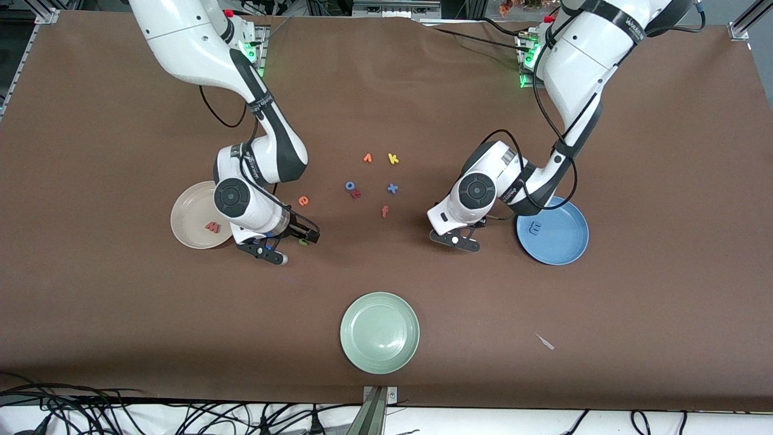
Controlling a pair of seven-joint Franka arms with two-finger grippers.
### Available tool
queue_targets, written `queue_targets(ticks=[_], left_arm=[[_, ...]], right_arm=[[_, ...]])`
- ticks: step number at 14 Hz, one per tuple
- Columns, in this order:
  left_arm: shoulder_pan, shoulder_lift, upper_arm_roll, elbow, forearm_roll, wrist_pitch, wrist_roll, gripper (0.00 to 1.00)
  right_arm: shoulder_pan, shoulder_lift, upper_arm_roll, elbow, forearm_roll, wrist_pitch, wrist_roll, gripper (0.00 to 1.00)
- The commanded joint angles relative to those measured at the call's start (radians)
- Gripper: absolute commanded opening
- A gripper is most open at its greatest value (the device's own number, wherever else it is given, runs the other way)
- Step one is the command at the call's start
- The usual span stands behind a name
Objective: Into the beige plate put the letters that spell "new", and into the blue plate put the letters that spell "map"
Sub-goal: 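Reach the teal p with the left gripper while the right gripper reaches the u, then pinch the teal p and green u with the left and right grippers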
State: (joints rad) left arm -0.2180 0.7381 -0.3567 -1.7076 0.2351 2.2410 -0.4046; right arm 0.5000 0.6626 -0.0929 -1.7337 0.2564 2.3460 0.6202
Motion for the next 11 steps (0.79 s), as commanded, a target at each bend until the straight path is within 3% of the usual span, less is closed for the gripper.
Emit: queue_targets(ticks=[1,4,7,11], left_arm=[[-0.001,0.000,-0.004,-0.001,0.035,0.011,-0.031,0.16],[0.002,-0.026,-0.002,0.005,0.035,-0.011,-0.023,0.16],[0.022,-0.112,-0.002,0.019,0.062,-0.131,-0.005,0.15],[0.170,-0.160,0.001,0.019,0.073,-0.282,0.244,0.18]], right_arm=[[0.000,0.028,-0.005,0.031,0.015,-0.002,0.006,1.00],[0.012,0.064,-0.005,0.051,0.018,0.058,0.009,1.00],[0.017,0.064,-0.005,0.051,0.018,0.059,0.007,0.99],[0.019,0.068,-0.005,0.046,0.020,0.059,0.009,0.80]])
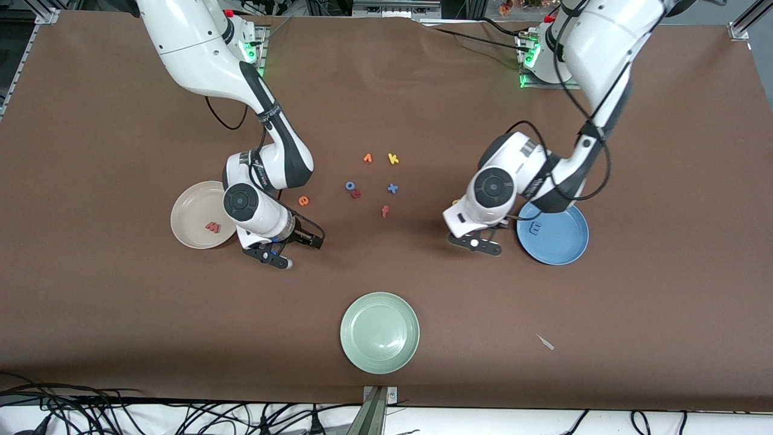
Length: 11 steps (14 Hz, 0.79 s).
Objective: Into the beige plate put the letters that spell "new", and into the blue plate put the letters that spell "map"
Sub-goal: 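Pinch the teal p and green u with the left and right grippers, then release the p on the blue plate and the u on the beige plate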
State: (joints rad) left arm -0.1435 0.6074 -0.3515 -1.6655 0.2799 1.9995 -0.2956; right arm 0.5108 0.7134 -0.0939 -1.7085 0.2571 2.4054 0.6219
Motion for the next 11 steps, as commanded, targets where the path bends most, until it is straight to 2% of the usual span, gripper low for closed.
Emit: queue_targets(ticks=[1,3,4,5,6,7,9,10,11], left_arm=[[0.152,-0.037,-0.006,-0.032,0.033,-0.044,0.212,0.19],[0.231,-0.038,-0.007,-0.045,0.033,-0.047,0.335,0.25],[0.251,-0.038,-0.007,-0.060,0.033,-0.047,0.355,0.26],[0.271,-0.038,-0.007,-0.077,0.033,-0.047,0.355,0.44],[0.292,-0.037,-0.007,-0.092,0.031,-0.045,0.354,0.99],[0.323,-0.038,-0.012,-0.112,0.030,-0.044,0.354,1.00],[0.322,-0.067,-0.015,-0.131,0.025,-0.050,0.352,1.00],[0.320,-0.078,-0.027,-0.132,0.016,-0.059,0.345,1.00],[0.325,-0.084,-0.067,-0.132,0.015,-0.065,0.334,1.00]], right_arm=[[0.006,0.017,-0.003,0.021,0.019,0.000,0.005,0.73],[0.006,0.018,0.000,0.021,0.019,0.001,0.007,0.56],[0.006,0.018,0.000,0.021,0.019,0.001,0.007,0.54],[0.006,0.018,0.000,0.021,0.019,0.001,0.007,0.46],[0.006,0.018,0.002,0.021,0.019,0.001,0.007,0.37],[0.006,0.018,0.002,0.021,0.019,0.001,0.007,0.31],[0.006,0.018,0.002,0.024,0.019,-0.002,0.002,0.17],[0.005,0.015,0.000,0.029,0.019,-0.006,0.004,0.10],[0.000,0.011,0.000,0.047,0.019,-0.026,0.012,0.07]])
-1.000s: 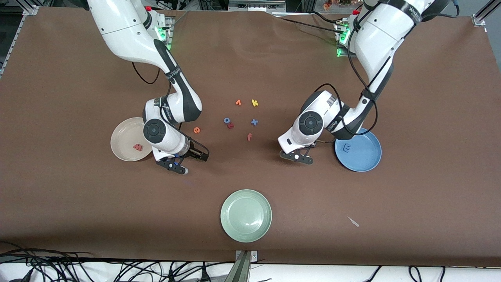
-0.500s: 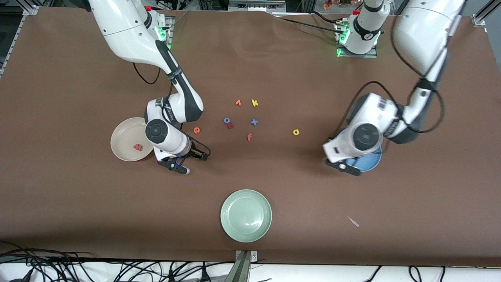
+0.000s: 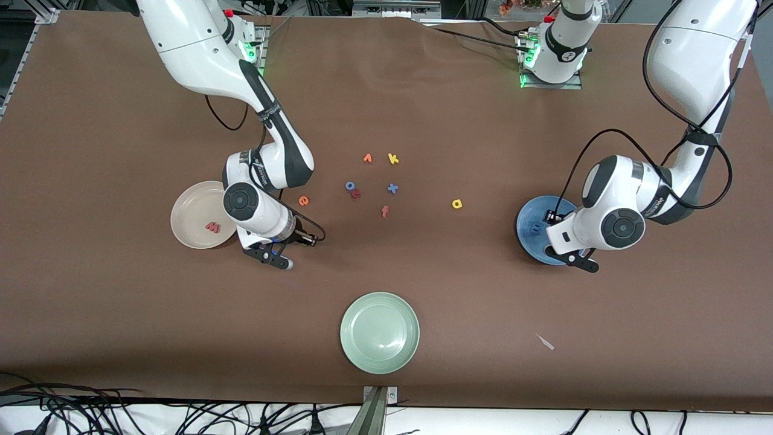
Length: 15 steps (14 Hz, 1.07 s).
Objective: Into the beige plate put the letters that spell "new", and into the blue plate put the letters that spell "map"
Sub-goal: 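Release the p on the blue plate and the u on the beige plate, then grasp the yellow letter with the left gripper while the right gripper withdraws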
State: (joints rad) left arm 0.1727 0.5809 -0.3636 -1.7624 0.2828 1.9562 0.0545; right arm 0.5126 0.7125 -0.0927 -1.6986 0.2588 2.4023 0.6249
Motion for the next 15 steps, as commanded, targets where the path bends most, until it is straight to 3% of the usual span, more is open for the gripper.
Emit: queue_targets(ticks=[1,3,6,11,13,15], left_arm=[[0.011,-0.064,-0.084,-0.034,0.009,-0.031,-0.048,1.00],[0.010,-0.064,-0.156,-0.035,-0.029,-0.036,-0.201,1.00],[-0.056,-0.041,-0.208,-0.039,-0.033,-0.022,-0.422,1.00],[-0.226,0.056,-0.202,-0.042,-0.008,0.167,-0.974,1.00],[-0.234,0.071,-0.204,-0.057,0.064,0.179,-0.998,1.00],[-0.214,0.077,-0.204,-0.118,0.087,0.271,-0.999,1.00]], right_arm=[[-0.003,0.007,-0.002,0.057,0.016,-0.082,0.007,0.07],[-0.006,-0.031,-0.015,0.071,0.013,-0.190,-0.034,0.07],[-0.008,-0.093,-0.091,0.050,0.013,-0.327,-0.199,0.07],[-0.008,-0.243,-0.203,-0.172,0.008,-0.272,-0.520,0.07],[-0.008,-0.278,-0.245,-0.245,0.002,-0.224,-0.643,0.07],[-0.008,-0.281,-0.291,-0.288,0.002,-0.197,-0.747,0.08]])
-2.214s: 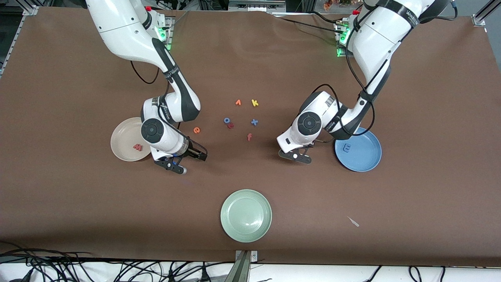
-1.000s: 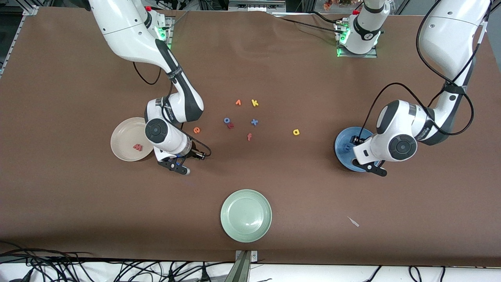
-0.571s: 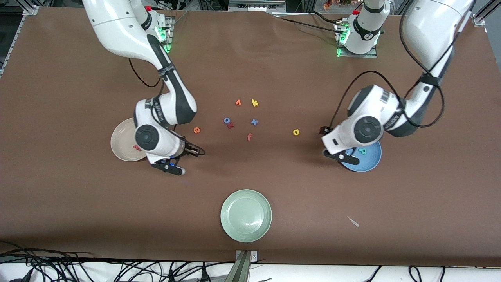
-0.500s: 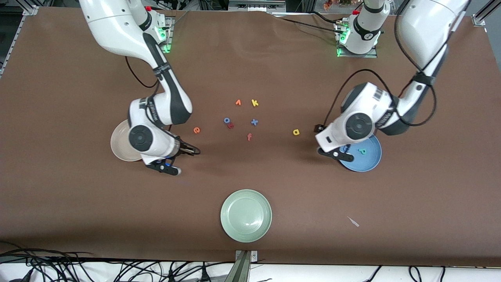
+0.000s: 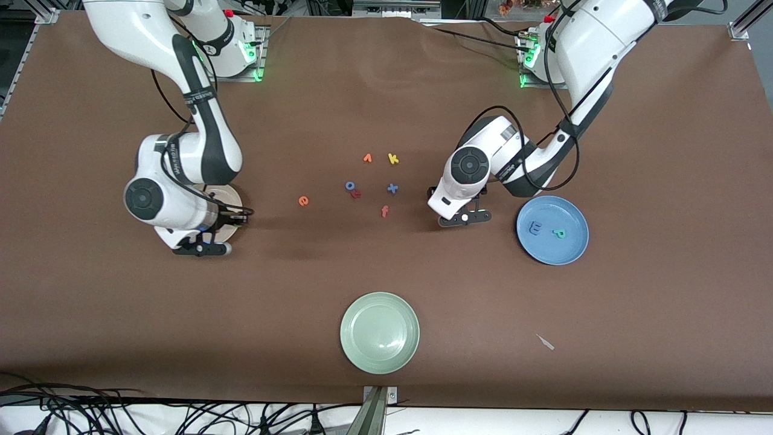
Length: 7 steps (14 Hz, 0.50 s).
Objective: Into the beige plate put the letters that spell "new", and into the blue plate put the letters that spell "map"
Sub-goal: 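Grasp the yellow letter with the left gripper while the right gripper withdraws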
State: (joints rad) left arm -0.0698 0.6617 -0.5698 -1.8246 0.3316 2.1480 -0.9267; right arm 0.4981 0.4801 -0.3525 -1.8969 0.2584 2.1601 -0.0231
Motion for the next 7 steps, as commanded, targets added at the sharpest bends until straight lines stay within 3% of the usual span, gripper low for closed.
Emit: queue_targets(ticks=[1,2,3,4,5,7], left_arm=[[0.047,-0.005,0.002,-0.094,0.038,0.151,-0.017,1.00],[0.054,-0.005,0.004,-0.119,0.038,0.195,-0.017,1.00],[0.054,-0.004,0.004,-0.124,0.038,0.208,-0.017,1.00],[0.054,-0.005,0.004,-0.122,0.038,0.211,-0.018,0.98],[0.056,-0.005,0.004,-0.122,0.038,0.223,-0.018,0.96],[0.056,-0.004,0.004,-0.134,0.038,0.250,-0.018,0.90]], right_arm=[[0.007,-0.043,-0.048,-0.114,0.004,0.068,-0.151,0.08],[0.004,-0.035,-0.063,-0.134,0.004,0.088,-0.194,0.12],[-0.003,-0.026,-0.065,-0.137,0.007,0.093,-0.216,0.33],[-0.006,-0.026,-0.065,-0.134,0.008,0.089,-0.216,0.81],[-0.006,-0.035,-0.065,-0.130,0.009,0.083,-0.219,1.00],[0.000,-0.063,-0.062,-0.094,0.010,0.029,-0.187,1.00]])
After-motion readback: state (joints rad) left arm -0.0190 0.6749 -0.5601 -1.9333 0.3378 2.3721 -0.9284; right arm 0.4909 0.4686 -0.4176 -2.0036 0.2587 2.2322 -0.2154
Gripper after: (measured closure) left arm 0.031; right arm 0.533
